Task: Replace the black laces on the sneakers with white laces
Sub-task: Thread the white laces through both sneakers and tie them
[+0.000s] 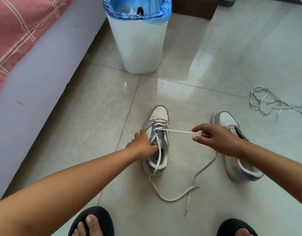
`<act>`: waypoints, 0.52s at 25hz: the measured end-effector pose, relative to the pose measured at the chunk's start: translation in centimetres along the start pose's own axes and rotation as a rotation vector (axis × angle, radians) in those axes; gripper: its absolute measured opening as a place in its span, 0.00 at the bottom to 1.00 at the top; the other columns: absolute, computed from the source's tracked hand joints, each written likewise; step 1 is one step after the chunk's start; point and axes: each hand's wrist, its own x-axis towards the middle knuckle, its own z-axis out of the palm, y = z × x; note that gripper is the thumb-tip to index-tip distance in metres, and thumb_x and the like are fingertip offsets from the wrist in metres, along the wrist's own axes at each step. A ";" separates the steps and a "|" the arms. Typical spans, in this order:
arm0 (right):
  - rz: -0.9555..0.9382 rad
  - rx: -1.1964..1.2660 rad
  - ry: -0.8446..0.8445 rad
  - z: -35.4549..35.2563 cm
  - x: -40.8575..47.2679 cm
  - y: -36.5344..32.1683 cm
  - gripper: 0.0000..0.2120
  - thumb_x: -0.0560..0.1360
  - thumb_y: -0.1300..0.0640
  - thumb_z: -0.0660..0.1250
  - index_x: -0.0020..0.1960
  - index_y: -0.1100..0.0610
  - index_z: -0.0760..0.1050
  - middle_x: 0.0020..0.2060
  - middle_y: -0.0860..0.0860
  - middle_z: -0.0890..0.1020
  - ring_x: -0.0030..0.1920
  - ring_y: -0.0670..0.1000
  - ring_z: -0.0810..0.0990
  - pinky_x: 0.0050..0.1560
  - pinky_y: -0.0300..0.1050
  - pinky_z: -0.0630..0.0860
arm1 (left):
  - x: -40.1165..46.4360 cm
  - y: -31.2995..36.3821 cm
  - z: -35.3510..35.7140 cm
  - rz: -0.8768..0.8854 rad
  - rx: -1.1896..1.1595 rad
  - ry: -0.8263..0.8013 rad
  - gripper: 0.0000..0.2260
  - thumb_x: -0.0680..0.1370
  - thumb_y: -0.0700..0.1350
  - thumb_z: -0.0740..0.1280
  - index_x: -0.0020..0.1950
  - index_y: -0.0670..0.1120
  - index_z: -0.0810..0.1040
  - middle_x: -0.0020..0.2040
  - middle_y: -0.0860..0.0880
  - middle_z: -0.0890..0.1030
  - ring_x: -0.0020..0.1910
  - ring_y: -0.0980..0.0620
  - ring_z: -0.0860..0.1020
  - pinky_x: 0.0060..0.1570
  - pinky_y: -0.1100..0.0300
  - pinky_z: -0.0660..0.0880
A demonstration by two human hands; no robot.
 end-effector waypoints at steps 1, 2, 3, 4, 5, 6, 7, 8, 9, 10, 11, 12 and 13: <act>0.006 0.012 0.014 -0.4 0.0 0.1 0.05 0.76 0.53 0.67 0.50 0.53 0.78 0.26 0.44 0.71 0.25 0.39 0.68 0.30 0.31 0.66 | -0.1 0.2 -0.7 0.030 0.019 -0.027 0.32 0.73 0.56 0.65 0.71 0.45 0.58 0.67 0.43 0.63 0.65 0.43 0.68 0.62 0.50 0.69; 0.018 0.014 0.022 -1.0 0.0 0.4 0.06 0.76 0.53 0.66 0.48 0.54 0.80 0.25 0.44 0.71 0.24 0.39 0.68 0.29 0.31 0.65 | -0.1 0.5 -1.5 0.074 0.038 -0.026 0.33 0.72 0.56 0.66 0.72 0.46 0.58 0.67 0.44 0.62 0.67 0.44 0.66 0.64 0.49 0.68; 0.024 -0.002 0.031 -1.5 0.0 0.6 0.07 0.76 0.53 0.66 0.47 0.55 0.80 0.25 0.44 0.71 0.24 0.39 0.69 0.29 0.31 0.65 | -0.1 1.0 -2.3 0.130 0.060 0.010 0.33 0.72 0.55 0.67 0.73 0.48 0.59 0.66 0.45 0.62 0.68 0.45 0.64 0.66 0.49 0.66; 0.022 -0.040 0.037 -2.0 0.0 0.8 0.06 0.76 0.52 0.67 0.47 0.54 0.80 0.26 0.44 0.71 0.25 0.39 0.69 0.30 0.31 0.65 | -0.2 1.5 -2.8 0.196 0.082 0.073 0.32 0.72 0.54 0.67 0.73 0.49 0.59 0.66 0.45 0.62 0.68 0.46 0.63 0.67 0.50 0.65; 0.009 -0.075 0.040 -2.4 0.0 1.2 0.05 0.75 0.53 0.68 0.49 0.53 0.80 0.26 0.44 0.71 0.26 0.39 0.69 0.33 0.33 0.65 | -0.1 2.3 -3.2 0.276 0.090 0.148 0.30 0.73 0.53 0.66 0.72 0.49 0.61 0.65 0.46 0.62 0.68 0.47 0.62 0.67 0.50 0.63; -0.013 -0.100 0.038 -2.6 0.0 1.4 0.06 0.74 0.53 0.69 0.51 0.51 0.79 0.27 0.44 0.70 0.27 0.40 0.69 0.34 0.34 0.66 | -0.1 3.1 -3.5 0.371 0.073 0.210 0.26 0.75 0.52 0.65 0.72 0.50 0.64 0.66 0.46 0.64 0.68 0.47 0.62 0.68 0.51 0.62; -0.032 -0.096 0.037 -2.7 -0.1 1.4 0.08 0.74 0.54 0.69 0.53 0.51 0.78 0.27 0.44 0.70 0.28 0.40 0.69 0.36 0.36 0.66 | 0.2 4.1 -3.6 0.474 0.051 0.227 0.22 0.78 0.51 0.63 0.71 0.49 0.66 0.66 0.47 0.66 0.68 0.48 0.62 0.68 0.52 0.61; -0.050 -0.062 0.039 -2.7 -0.2 1.3 0.10 0.74 0.55 0.69 0.55 0.50 0.77 0.28 0.44 0.71 0.28 0.40 0.69 0.36 0.36 0.67 | 0.4 5.2 -3.5 0.560 0.046 0.198 0.18 0.80 0.51 0.61 0.69 0.49 0.69 0.66 0.48 0.69 0.68 0.48 0.63 0.68 0.52 0.61; -0.065 0.010 0.042 -2.7 -0.2 1.0 0.10 0.75 0.56 0.68 0.56 0.51 0.76 0.30 0.45 0.72 0.29 0.41 0.69 0.36 0.35 0.68 | 0.6 6.5 -3.4 0.618 0.045 0.133 0.17 0.81 0.52 0.58 0.67 0.48 0.72 0.65 0.48 0.72 0.67 0.48 0.65 0.68 0.50 0.61; -0.079 0.119 0.047 -2.7 -0.3 0.5 0.09 0.77 0.58 0.66 0.56 0.52 0.75 0.30 0.48 0.74 0.28 0.41 0.70 0.34 0.36 0.70 | 0.7 7.7 -3.2 0.643 0.026 0.045 0.17 0.82 0.53 0.55 0.65 0.49 0.75 0.62 0.49 0.75 0.65 0.48 0.68 0.67 0.49 0.63; -0.089 0.243 0.053 -2.8 -0.4 -0.1 0.08 0.78 0.61 0.64 0.56 0.54 0.75 0.31 0.50 0.75 0.28 0.42 0.71 0.33 0.36 0.71 | 0.6 8.9 -3.0 0.645 -0.016 -0.047 0.17 0.82 0.55 0.54 0.61 0.49 0.76 0.59 0.50 0.77 0.63 0.49 0.71 0.65 0.48 0.66; -0.097 0.350 0.060 -3.0 -0.4 -0.5 0.08 0.78 0.63 0.62 0.56 0.56 0.74 0.30 0.52 0.76 0.28 0.44 0.72 0.33 0.36 0.71 | 0.5 9.9 -2.9 0.632 -0.061 -0.134 0.18 0.82 0.57 0.53 0.57 0.49 0.77 0.56 0.50 0.79 0.60 0.49 0.74 0.63 0.50 0.69; -0.103 0.426 0.067 -3.4 -0.4 -0.8 0.08 0.78 0.64 0.61 0.55 0.57 0.74 0.30 0.53 0.77 0.29 0.45 0.73 0.33 0.36 0.72 | 0.4 10.9 -2.8 0.622 -0.089 -0.209 0.19 0.82 0.58 0.51 0.53 0.49 0.78 0.54 0.50 0.79 0.58 0.50 0.75 0.61 0.53 0.70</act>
